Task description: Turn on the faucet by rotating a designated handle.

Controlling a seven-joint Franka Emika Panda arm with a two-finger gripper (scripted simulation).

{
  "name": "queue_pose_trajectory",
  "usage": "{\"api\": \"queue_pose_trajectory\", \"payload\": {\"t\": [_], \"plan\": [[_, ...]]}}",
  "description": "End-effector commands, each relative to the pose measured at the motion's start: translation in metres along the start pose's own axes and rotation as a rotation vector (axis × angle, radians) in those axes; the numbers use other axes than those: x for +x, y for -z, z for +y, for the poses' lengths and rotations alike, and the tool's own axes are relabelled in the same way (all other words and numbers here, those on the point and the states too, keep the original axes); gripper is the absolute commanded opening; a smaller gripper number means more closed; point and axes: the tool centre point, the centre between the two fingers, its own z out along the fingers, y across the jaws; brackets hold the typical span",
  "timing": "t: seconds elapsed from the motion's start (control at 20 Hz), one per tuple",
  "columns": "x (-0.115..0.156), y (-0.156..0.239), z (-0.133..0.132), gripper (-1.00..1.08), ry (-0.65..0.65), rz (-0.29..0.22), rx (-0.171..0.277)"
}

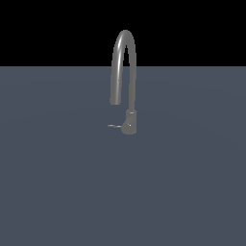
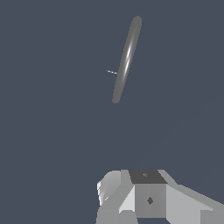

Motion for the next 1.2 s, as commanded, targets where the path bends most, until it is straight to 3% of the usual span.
{"api": "queue_pose_trajectory", "payload": {"t": [0.0,0.25,0.5,0.8,1.15], "plan": [[0.0,0.0,0.0,-1.0,0.0,0.0,0.0],[0.004,-0.003,-0.002,-1.0,0.025,-0.003,-0.024],[0.017,-0.013,-0.009,-1.0,0.098,-0.013,-0.093],[0.039,-0.034,-0.023,-1.0,0.242,-0.032,-0.229],[0.068,-0.07,-0.045,-1.0,0.46,-0.059,-0.435]]}}
